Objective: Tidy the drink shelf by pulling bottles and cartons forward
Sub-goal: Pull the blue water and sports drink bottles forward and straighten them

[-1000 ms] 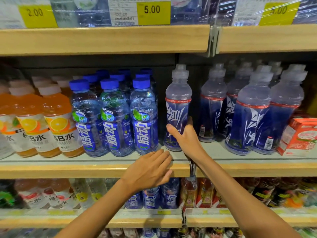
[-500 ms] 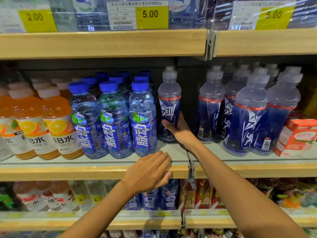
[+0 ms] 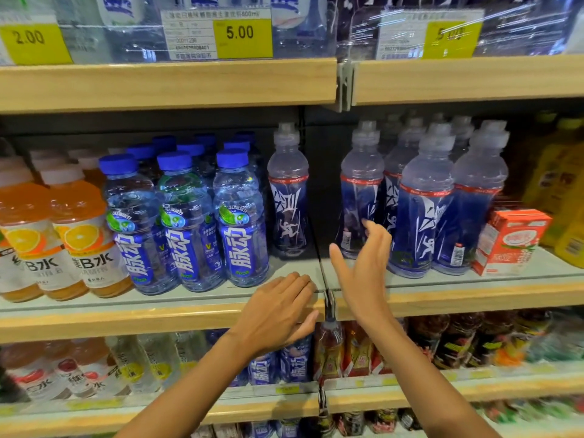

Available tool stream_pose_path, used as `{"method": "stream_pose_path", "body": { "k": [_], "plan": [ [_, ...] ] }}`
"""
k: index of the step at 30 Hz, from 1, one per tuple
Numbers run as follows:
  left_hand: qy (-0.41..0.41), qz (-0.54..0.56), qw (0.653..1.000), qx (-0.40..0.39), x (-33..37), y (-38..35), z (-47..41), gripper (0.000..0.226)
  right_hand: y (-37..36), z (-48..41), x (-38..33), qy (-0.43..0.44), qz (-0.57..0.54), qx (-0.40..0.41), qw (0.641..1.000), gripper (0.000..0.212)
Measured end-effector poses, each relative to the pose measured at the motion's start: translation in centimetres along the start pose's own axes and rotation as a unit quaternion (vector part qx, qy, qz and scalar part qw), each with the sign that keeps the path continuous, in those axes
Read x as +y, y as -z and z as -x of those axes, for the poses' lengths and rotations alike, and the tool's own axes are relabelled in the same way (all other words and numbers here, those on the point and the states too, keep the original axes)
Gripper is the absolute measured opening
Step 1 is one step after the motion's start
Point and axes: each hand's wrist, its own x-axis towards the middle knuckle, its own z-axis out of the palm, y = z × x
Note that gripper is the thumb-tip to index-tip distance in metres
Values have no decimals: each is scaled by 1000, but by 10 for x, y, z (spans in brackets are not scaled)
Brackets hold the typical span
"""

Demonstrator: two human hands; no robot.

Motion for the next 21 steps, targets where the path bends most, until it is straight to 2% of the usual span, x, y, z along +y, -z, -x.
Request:
{"method": "stream_pose_path", "body": {
  "k": [4,9,15,21],
  "plan": [
    [-5,-4,1000,-25,2,-3,-8,45,-5,-18,9,-58,42,-50,996,76],
    [-4,2,999,-39,1,-3,-7,46,-22,-47,19,-105,22,-40,993,85],
    [2,6,999,-37,2,-4,-6,45,-38,-59,32,-117,-21,30,992,71],
    [27,32,997,-66,3,3,-7,45,-34,-60,30,-113,-44,50,991,57]
  ]
}}
